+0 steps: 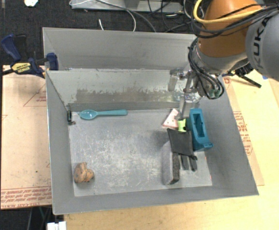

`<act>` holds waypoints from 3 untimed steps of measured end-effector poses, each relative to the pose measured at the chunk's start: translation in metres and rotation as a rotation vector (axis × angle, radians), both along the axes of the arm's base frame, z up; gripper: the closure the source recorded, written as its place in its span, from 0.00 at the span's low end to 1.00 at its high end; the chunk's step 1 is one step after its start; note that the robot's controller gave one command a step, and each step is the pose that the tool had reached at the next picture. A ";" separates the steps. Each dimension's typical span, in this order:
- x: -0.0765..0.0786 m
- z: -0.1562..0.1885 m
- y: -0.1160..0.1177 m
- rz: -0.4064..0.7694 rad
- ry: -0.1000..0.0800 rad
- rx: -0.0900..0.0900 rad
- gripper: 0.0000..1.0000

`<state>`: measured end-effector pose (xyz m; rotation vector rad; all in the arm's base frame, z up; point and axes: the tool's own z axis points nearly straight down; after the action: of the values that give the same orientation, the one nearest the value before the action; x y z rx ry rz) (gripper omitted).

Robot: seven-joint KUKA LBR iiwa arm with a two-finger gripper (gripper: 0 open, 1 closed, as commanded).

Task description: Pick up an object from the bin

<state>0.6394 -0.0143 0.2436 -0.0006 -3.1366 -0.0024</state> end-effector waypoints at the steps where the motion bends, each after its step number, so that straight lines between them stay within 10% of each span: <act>1: 0.001 0.005 0.000 0.000 -0.007 0.000 0.00; 3: -0.038 -0.006 -0.038 0.132 -0.008 0.001 0.00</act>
Offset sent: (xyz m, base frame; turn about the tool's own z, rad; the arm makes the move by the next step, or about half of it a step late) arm -0.0146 -0.0342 0.0350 -0.0012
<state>0.6013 -0.0522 0.2372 0.2062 -3.1381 -0.0034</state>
